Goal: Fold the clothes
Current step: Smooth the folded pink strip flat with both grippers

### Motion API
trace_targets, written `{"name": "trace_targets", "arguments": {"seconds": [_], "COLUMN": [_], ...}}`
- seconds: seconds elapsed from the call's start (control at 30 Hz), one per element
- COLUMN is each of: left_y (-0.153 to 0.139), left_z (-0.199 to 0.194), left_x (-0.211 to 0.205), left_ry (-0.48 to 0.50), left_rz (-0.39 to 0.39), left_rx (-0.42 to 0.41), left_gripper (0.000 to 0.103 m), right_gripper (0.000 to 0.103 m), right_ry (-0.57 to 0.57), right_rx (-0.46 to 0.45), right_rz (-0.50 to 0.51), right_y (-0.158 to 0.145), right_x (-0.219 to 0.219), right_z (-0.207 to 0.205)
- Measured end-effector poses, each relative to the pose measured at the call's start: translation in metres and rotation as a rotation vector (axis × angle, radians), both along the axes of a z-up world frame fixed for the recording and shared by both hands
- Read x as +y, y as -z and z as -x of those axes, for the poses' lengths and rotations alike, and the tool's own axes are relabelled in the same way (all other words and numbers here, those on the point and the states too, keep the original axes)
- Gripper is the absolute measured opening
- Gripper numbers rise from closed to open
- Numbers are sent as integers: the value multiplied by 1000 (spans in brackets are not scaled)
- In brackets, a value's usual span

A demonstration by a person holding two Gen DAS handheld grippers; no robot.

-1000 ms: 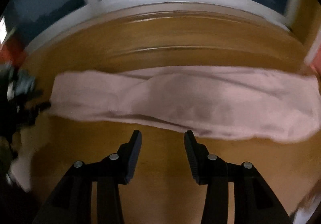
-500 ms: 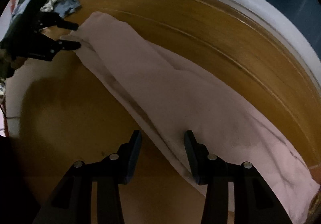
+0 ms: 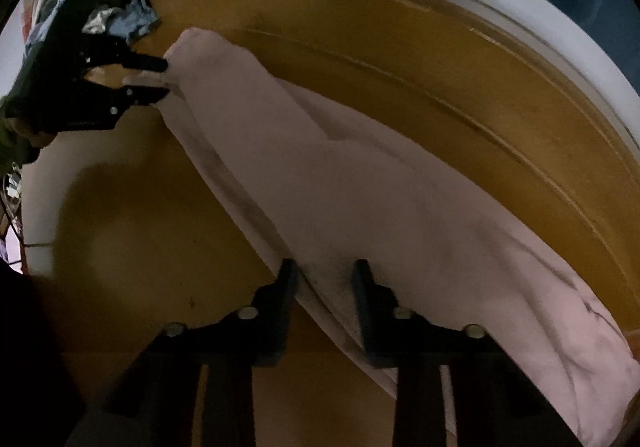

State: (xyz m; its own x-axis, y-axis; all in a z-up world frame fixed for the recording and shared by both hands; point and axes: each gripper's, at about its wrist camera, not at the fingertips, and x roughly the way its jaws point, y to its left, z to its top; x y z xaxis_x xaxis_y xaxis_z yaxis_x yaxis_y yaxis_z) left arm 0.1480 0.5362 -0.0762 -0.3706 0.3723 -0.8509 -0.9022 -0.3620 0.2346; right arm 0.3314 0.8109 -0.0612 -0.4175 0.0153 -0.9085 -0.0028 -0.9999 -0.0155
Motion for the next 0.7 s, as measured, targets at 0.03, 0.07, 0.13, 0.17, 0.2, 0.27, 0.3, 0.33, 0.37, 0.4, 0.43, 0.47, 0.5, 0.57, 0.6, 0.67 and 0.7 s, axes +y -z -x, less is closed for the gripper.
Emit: {"name": "trace_targets", "arguments": {"seconds": [0.03,0.07,0.13,0.17,0.2,0.27,0.3,0.33,0.37,0.4,0.43,0.47,0.5,0.57,0.6,0.67,0.7], "left_y": [0,0,0,-1,-2,-7,-11,-16,-22,-27,-31,-33,-31,-24,-20,-18,-16], "left_z": [-1,-1,0,0,-1,-6,-10,-13,-18,-23,-31,-38,-43,-48,-48,-38,-39], "left_x": [2,3,5,5,4,1,-2,-5,-7,-9,-8,-4,6,22,29,40,40], "left_ry": [6,7,6,8,16,40,52,66,82,98,115,138,156,191,204,206,207], "left_rz": [-4,-7,-16,-17,-16,-14,-21,-37,-56,-73,-81,-87,-87,-81,-77,-72,-70], "left_rx": [2,-3,-28,-41,-49,-67,-80,-96,-112,-124,-121,-112,-113,-114,-115,-127,-137], "left_gripper": [40,40,40,40,40,40,40,42,42,42,42,43,43,43,43,43,43], "right_gripper": [18,12,8,5,3,3,3,3,3,3,3,5,5,13,17,20,20], "right_ry": [8,26,72,94,111,145,167,188,205,207,196,181,157,108,70,25,14], "right_rx": [2,11,33,44,54,77,91,104,114,115,108,100,87,60,44,30,18], "right_rz": [18,62,171,229,287,388,423,459,483,467,418,372,317,190,134,92,74], "right_y": [1,-1,-5,-7,-9,-12,-13,-14,-15,-16,-16,-16,-16,-17,-15,-11,-6], "right_x": [2,9,25,33,41,55,60,65,70,70,66,62,55,33,22,10,6], "right_z": [2,3,-1,-3,-3,-2,2,6,6,4,6,9,11,19,22,24,27]}}
